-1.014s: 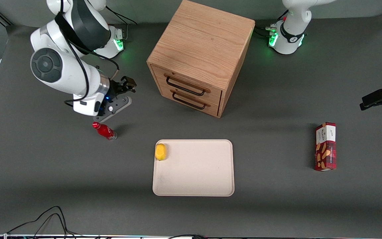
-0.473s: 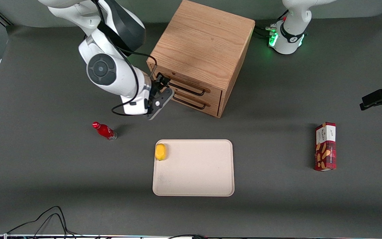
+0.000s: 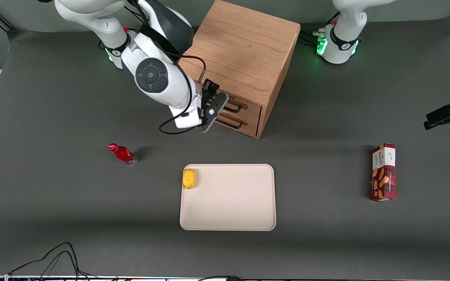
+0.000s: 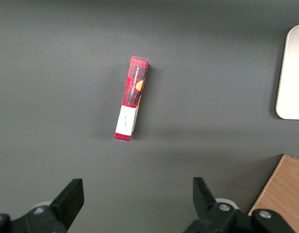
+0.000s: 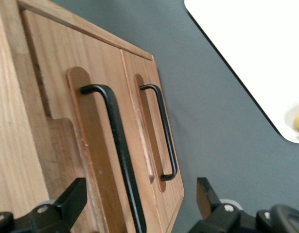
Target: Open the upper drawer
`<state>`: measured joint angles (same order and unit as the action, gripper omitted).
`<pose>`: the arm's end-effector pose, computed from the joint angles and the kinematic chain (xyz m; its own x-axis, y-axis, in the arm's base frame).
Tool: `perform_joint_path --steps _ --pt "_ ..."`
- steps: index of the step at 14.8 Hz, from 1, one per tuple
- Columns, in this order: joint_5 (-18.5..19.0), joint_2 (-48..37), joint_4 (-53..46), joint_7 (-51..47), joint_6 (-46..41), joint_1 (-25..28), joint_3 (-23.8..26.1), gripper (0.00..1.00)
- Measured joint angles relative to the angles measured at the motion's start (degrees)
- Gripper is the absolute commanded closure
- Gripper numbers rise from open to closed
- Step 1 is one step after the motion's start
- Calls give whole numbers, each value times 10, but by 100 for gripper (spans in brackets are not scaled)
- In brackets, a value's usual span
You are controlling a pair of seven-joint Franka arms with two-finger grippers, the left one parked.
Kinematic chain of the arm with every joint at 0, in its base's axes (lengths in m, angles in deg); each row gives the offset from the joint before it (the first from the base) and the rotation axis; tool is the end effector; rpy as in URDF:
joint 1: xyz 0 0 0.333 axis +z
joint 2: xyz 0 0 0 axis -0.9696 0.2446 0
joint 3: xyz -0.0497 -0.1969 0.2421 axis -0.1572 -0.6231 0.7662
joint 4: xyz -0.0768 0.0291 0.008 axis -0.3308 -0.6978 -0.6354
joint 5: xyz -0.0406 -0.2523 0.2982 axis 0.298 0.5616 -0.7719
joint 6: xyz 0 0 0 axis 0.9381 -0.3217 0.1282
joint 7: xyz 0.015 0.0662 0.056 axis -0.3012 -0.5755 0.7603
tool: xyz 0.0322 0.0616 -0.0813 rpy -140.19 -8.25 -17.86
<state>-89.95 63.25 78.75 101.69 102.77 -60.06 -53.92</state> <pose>0.4997 0.4305 0.4436 0.6126 0.7903 -0.0116 0.7390 -0.5778 -0.3465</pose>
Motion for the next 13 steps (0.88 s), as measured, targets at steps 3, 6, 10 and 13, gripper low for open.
perform_joint_path --steps 3,6,10,13 --pt "0 8 0 26 11 5 0 0" --pt "0 16 0 49 18 4 -1 0" --pt "1 23 0 53 19 3 -2 0" --pt "4 27 1 55 22 3 -2 0"
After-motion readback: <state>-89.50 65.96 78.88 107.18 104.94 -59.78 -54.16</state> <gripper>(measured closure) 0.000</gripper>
